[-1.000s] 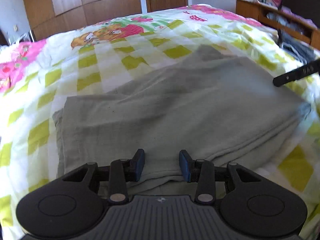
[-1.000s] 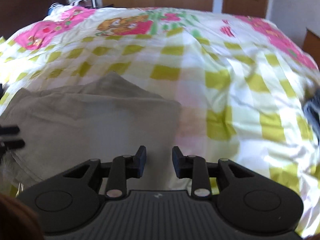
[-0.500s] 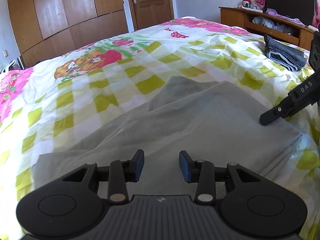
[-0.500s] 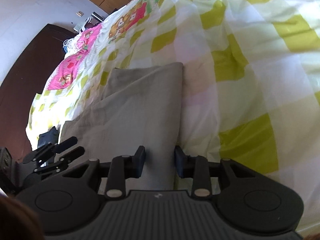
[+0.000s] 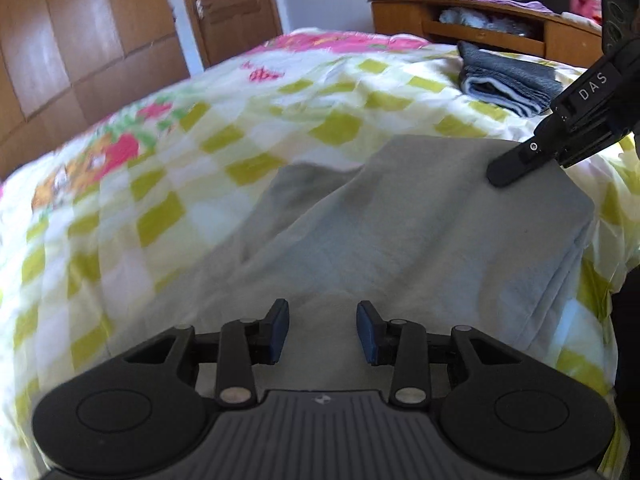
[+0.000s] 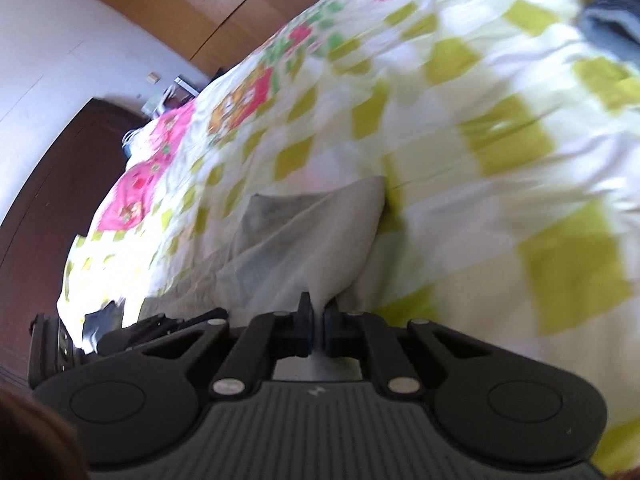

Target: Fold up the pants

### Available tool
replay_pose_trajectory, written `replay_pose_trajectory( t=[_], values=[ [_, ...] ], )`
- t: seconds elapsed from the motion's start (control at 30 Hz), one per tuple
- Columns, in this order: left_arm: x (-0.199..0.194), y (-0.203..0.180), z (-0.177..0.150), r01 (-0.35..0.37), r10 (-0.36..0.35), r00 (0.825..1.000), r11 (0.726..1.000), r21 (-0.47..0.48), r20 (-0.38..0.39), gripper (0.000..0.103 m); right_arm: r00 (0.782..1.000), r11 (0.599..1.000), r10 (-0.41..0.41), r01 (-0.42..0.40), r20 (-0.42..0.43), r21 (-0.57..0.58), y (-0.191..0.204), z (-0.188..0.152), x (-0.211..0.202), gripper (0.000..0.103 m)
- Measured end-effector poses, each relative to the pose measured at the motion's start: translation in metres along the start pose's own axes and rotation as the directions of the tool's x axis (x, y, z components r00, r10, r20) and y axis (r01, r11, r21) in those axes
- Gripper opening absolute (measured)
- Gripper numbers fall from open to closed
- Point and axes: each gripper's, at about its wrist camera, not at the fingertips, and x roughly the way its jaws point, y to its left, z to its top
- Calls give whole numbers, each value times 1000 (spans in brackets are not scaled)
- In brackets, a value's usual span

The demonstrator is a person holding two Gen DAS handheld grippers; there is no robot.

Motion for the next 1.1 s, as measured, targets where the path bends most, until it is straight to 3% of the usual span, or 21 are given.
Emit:
replay_pose_trajectory(
  t=[0.1,0.17,0.2,0.27,0.33,0.43,0.57,0.83,0.97,1.1],
  values=[
    [-9,6,4,-53,54,998,998,-42,15,49,999,999,-34,34,20,16,-8,1,-18,5],
    [-9,9,-3,-109,109,994,994,-18,-20,49,998,999,-49,49,40,0,-5,1,-25,5],
    [-5,9,-11,-111,112,992,994,20,-65,50,998,999,-45,46,49,-6,-2,2,-27,5],
    [-4,9,-23,-115,117,990,993,42,-72,50,997,998,-40,42,67,-35,11,5,-29,5],
    [-10,13,-23,-105,106,992,994,22,-63,49,997,996,-27,33,75,-81,27,6,-28,5],
    [-17,20,-19,-114,113,993,993,-16,-39,50,993,980,-66,84,100,-180,56,8,-27,5],
    [-10,25,-26,-96,92,992,995,-41,-82,50,990,970,-103,121,96,-208,67,9,-22,5],
    [-8,19,-22,-82,77,994,995,-59,-82,51,968,963,-245,248,49,-104,25,-2,-12,6],
    [-6,18,-18,-88,82,992,994,-62,-96,51,966,965,-260,260,1,-28,-2,-13,0,9],
    [-5,17,-16,-94,87,991,994,-63,-105,51,970,970,-244,244,10,1,-8,-17,0,16]
  ],
)
